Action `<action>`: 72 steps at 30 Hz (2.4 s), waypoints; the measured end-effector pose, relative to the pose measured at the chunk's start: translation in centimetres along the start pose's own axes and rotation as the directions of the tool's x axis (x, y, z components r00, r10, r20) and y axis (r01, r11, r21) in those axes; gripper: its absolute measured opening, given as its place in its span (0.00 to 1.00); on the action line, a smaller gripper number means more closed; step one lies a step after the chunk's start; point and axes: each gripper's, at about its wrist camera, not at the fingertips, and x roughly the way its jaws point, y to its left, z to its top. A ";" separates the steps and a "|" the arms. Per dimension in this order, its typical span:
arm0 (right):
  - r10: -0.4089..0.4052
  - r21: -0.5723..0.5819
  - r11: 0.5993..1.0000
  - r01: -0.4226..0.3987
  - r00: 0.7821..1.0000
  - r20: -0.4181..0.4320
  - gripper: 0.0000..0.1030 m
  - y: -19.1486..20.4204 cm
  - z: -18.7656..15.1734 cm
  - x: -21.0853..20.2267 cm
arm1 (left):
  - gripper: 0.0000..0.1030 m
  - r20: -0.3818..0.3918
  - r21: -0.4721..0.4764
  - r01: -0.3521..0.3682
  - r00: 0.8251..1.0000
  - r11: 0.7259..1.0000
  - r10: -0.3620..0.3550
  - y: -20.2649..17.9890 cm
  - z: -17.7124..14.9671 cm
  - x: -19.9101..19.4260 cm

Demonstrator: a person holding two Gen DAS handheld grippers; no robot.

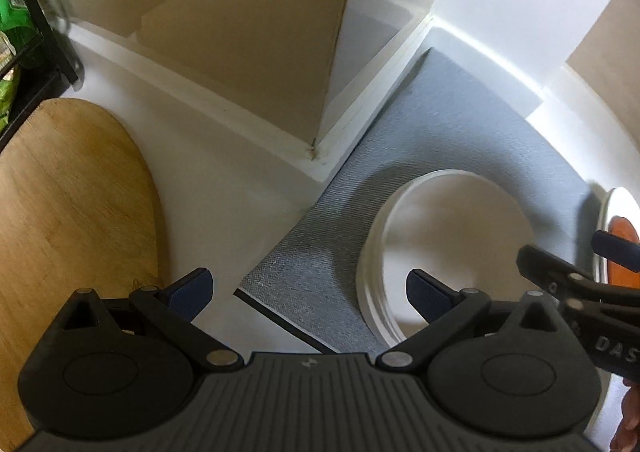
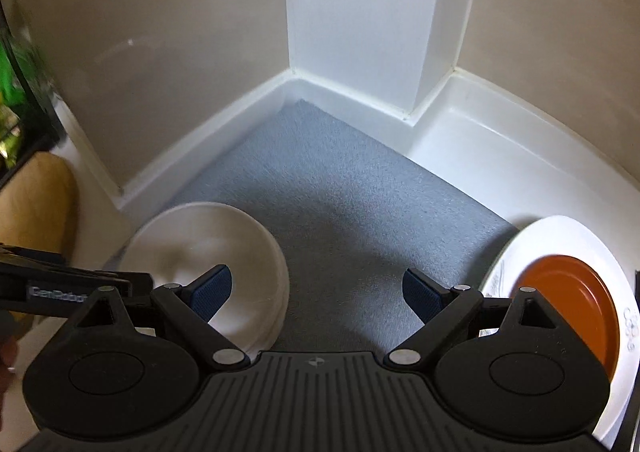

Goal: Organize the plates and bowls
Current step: 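Close the right tool on the cream bowl rim while the left tool grips it too, then lift the cream bowl with both tools and carry it over the terracotta dish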

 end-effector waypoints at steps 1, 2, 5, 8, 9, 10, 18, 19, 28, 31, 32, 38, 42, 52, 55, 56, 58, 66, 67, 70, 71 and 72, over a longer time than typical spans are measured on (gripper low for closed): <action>-0.007 -0.002 1.000 0.007 1.000 -0.011 0.91 0.0 0.0 0.5 | 1.00 -0.002 0.002 -0.008 1.000 1.000 0.008 0.0 0.1 0.3; -0.012 -0.001 1.000 0.012 1.000 -0.018 0.91 0.0 0.0 1.0 | 1.00 -0.004 0.005 -0.012 1.000 1.000 0.012 -0.1 0.1 0.4; -0.011 0.002 1.000 0.011 0.999 -0.040 0.90 0.0 0.0 2.0 | 0.99 -0.004 0.015 -0.009 1.000 1.000 0.009 -0.2 0.2 0.6; 0.010 0.001 1.000 -0.010 0.999 -0.043 0.85 0.1 -0.1 2.2 | 0.97 0.002 0.026 -0.010 1.000 1.000 0.010 -0.5 0.3 0.7; 0.018 0.007 1.000 -0.018 0.999 -0.042 0.83 0.0 -0.1 2.3 | 0.96 0.006 0.033 -0.012 1.000 0.999 0.012 -0.6 0.3 0.7; 0.024 0.015 1.000 -0.024 0.999 -0.040 0.82 -0.1 -0.1 2.3 | 0.91 0.009 0.042 -0.014 1.000 0.999 0.014 -0.8 0.4 0.7; 0.150 0.061 0.987 -0.146 0.985 -0.082 0.13 0.4 -0.5 3.0 | 0.14 -0.040 0.076 0.138 0.990 0.988 -0.135 -1.5 0.8 0.2; 0.139 0.054 0.989 -0.136 0.988 -0.072 0.13 0.6 -0.6 2.7 | 0.14 -0.018 0.087 0.139 0.990 0.986 -0.138 -1.5 0.8 -0.2; 0.147 0.049 0.988 -0.150 0.987 0.059 0.14 0.5 -0.2 -2.1 | 0.14 0.107 0.137 0.163 0.978 0.977 -0.179 -1.5 0.1 -5.3; 0.148 0.054 0.987 -0.153 0.985 0.094 0.14 0.0 -0.7 -4.2 | 0.14 0.124 0.157 0.184 0.971 0.970 -0.204 -2.1 -0.5 -7.1; 0.146 0.057 0.987 -0.152 0.984 0.105 0.14 -0.2 -0.9 -4.9 | 0.14 0.127 0.165 0.192 0.968 0.967 -0.214 -2.3 -0.8 -7.7; 0.090 0.080 0.991 -0.106 0.980 0.178 0.14 -1.3 -2.9 -9.1 | 0.14 0.127 0.245 0.250 0.950 0.937 -0.286 -4.1 -2.7 -10.6; 0.034 0.135 0.989 -0.063 0.978 0.208 0.15 -2.5 -4.9 -11.4 | 0.13 0.111 0.329 0.284 0.935 0.901 -0.336 -6.3 -4.1 -11.9; -0.134 0.307 0.950 0.064 0.968 0.211 0.14 -7.1 -11.0 -16.4 | 0.14 0.026 0.500 0.361 0.902 0.787 -0.430 -13.6 -7.3 -13.1; -0.173 0.349 0.932 0.093 0.963 0.206 0.14 -8.2 -12.5 -17.3 | 0.14 -0.002 0.534 0.377 0.896 0.757 -0.445 -15.6 -8.2 -13.0; -0.183 0.361 0.927 0.100 0.962 0.204 0.14 -8.7 -12.9 -17.6 | 0.14 -0.011 0.542 0.383 0.893 0.748 -0.449 -16.1 -8.2 -12.9; -0.201 0.378 0.919 0.113 0.958 0.203 0.14 -9.6 -13.5 -17.9 | 0.14 -0.026 0.557 0.392 0.890 0.733 -0.456 -17.5 -8.2 -12.5; -0.213 0.405 0.907 0.115 0.955 0.208 0.14 -14.3 -13.3 -16.5 | 0.14 -0.021 0.588 0.351 0.907 0.728 -0.420 -22.5 -7.3 -10.7; -0.211 0.407 0.906 0.111 0.955 0.208 0.14 -14.9 -13.1 -16.2 | 0.14 -0.018 0.591 0.341 0.912 0.731 -0.411 -23.2 -7.0 -10.3; -0.207 0.405 0.908 0.111 0.957 0.204 0.14 -16.6 -12.4 -14.7 | 0.14 -0.005 0.598 0.308 0.924 0.740 -0.382 -25.3 -6.0 -9.3; -0.198 0.410 0.906 0.101 0.960 0.199 0.14 -17.4 -12.0 -14.2 | 0.13 -0.003 0.597 0.304 0.926 0.742 -0.377 -25.9 -5.5 -8.9; -0.187 0.424 0.901 0.088 0.963 0.197 0.14 -18.2 -11.7 -13.6 | 0.13 -0.003 0.594 0.303 0.927 0.746 -0.374 -26.5 -4.9 -8.5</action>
